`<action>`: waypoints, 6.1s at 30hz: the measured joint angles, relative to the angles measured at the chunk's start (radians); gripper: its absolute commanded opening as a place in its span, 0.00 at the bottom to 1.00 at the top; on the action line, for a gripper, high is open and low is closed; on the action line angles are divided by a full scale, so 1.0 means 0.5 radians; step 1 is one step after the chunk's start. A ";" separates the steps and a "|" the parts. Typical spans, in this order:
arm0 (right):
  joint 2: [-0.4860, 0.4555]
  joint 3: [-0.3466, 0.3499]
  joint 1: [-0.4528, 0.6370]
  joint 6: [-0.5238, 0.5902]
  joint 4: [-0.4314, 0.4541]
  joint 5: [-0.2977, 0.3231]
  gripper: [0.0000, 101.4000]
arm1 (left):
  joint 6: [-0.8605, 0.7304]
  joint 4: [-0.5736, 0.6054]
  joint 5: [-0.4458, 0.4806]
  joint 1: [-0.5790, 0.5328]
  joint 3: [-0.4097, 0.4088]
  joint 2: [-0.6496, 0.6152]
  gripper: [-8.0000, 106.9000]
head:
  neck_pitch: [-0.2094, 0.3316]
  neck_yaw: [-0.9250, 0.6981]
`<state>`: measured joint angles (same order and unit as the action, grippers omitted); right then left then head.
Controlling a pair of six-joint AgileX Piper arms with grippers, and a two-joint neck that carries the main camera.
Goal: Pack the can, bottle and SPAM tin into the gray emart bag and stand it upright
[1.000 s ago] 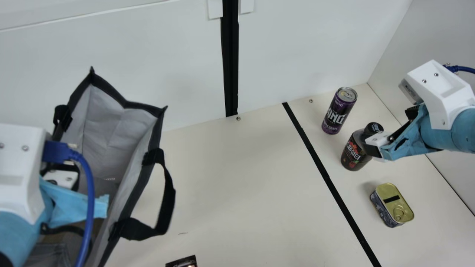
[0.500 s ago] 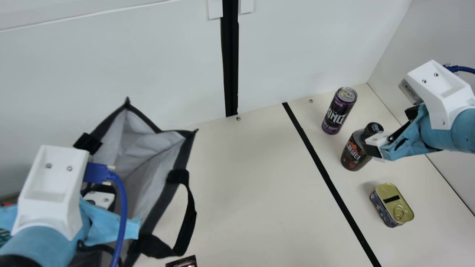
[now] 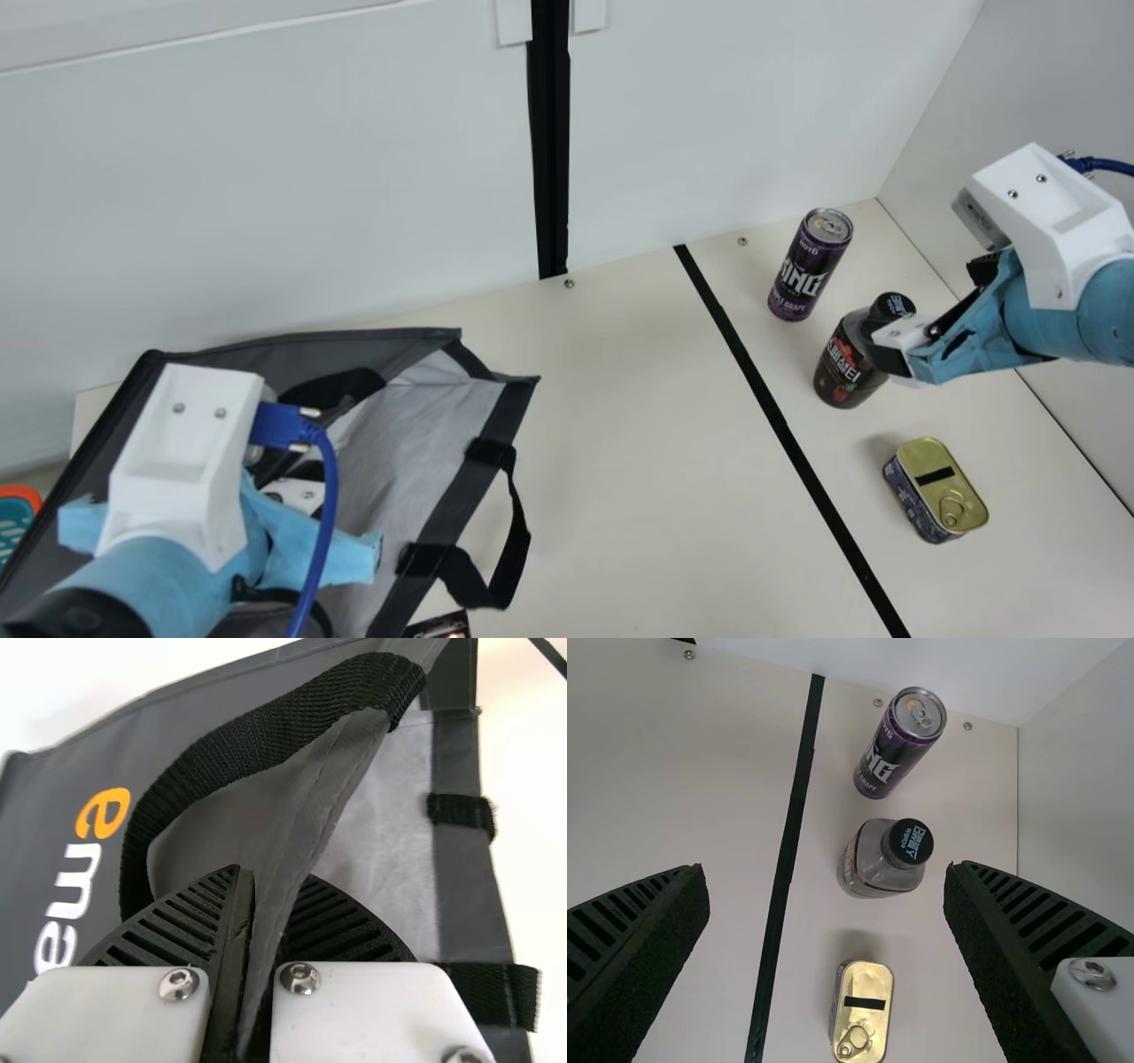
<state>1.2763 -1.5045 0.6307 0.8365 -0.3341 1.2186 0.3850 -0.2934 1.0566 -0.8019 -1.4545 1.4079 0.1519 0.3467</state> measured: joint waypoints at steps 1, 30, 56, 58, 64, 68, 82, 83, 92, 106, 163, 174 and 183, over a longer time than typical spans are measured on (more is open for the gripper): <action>0.000 0.000 0.000 0.000 0.000 0.000 0.94 | -0.006 0.018 -0.014 0.005 0.008 0.004 0.00 | 0.000 0.000; 0.000 0.000 0.000 0.000 0.000 0.000 0.94 | -0.518 1.081 -0.199 0.380 0.162 0.146 0.00 | 0.000 0.000; 0.000 0.000 0.000 0.000 0.000 0.000 0.94 | -0.811 1.773 -0.282 0.797 0.229 0.246 0.00 | 0.000 0.003; 0.000 0.000 0.000 0.000 0.000 0.000 0.94 | -0.807 1.778 -0.292 0.811 0.234 0.251 0.00 | 0.000 0.000; 0.000 0.000 0.000 0.000 0.000 0.000 0.94 | -0.783 1.803 -0.338 0.829 0.247 0.251 0.00 | 0.000 0.000; 0.000 0.000 0.000 0.000 0.000 0.000 0.94 | -0.748 1.803 -0.376 0.842 0.258 0.247 0.00 | 0.000 0.000; 0.000 0.000 0.000 0.000 0.000 0.000 0.94 | -0.583 1.656 -0.486 0.870 0.278 0.228 0.00 | 0.000 0.003; 0.000 0.000 0.000 0.000 0.000 0.000 0.94 | -0.572 1.646 -0.491 0.870 0.278 0.228 0.00 | 0.000 0.003; 0.000 0.000 0.000 0.000 0.000 0.000 0.94 | -0.538 1.604 -0.509 0.870 0.285 0.228 0.00 | 0.000 0.000; 0.000 0.000 0.000 0.000 0.000 0.000 0.94 | -0.538 1.604 -0.509 0.870 0.285 0.228 0.00 | 0.000 0.003; 0.272 -0.467 -0.246 -0.388 0.336 0.005 0.94 | -0.538 1.604 -0.509 0.870 0.285 0.228 0.00 | 0.000 0.000; 0.499 -0.645 -0.288 -0.448 0.398 0.003 0.94 | -0.538 1.604 -0.509 0.870 0.285 0.228 0.00 | 0.000 0.003; 0.710 -0.798 -0.326 -0.465 0.438 0.000 0.94 | -0.538 1.604 -0.509 0.870 0.285 0.228 0.00 | 0.000 0.000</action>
<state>1.6311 -1.9037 0.4677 0.6041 -0.1150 1.2184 0.1160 0.5085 0.8019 -0.3668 -1.3121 1.5219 0.1519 0.3467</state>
